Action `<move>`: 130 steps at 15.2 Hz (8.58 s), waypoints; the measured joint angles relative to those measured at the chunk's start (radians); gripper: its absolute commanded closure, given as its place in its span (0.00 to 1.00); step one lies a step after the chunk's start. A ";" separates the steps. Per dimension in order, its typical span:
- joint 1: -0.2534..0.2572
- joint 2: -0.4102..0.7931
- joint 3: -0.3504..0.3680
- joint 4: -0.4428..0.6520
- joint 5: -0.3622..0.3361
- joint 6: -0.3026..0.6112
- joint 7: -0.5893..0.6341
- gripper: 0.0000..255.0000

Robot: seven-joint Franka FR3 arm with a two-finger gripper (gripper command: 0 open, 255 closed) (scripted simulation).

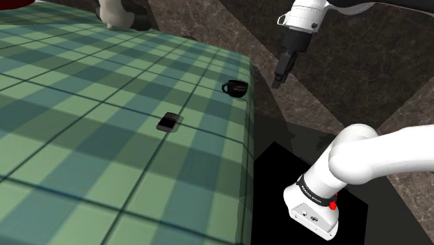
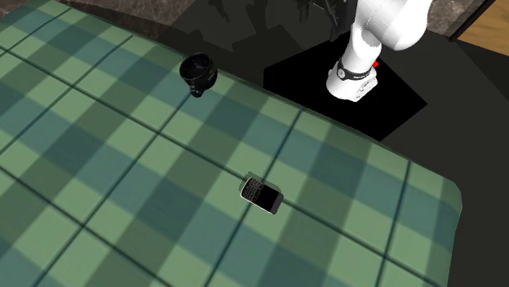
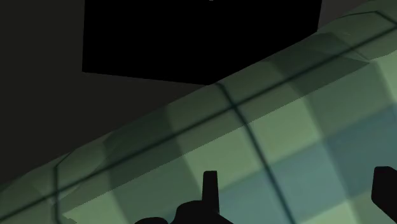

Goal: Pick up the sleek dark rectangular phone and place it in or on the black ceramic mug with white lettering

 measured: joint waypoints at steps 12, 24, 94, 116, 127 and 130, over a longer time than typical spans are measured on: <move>-0.027 0.233 0.231 0.022 0.145 0.218 0.430 0.00; -0.071 0.686 0.418 0.252 0.107 0.451 0.953 0.00; -0.029 1.010 0.405 0.782 -0.017 0.234 1.380 1.00; -0.333 0.898 0.199 0.689 -0.001 0.142 0.883 1.00; -0.434 0.984 0.120 0.784 -0.033 0.112 0.708 1.00; -0.435 0.989 0.119 0.748 -0.034 0.152 0.702 1.00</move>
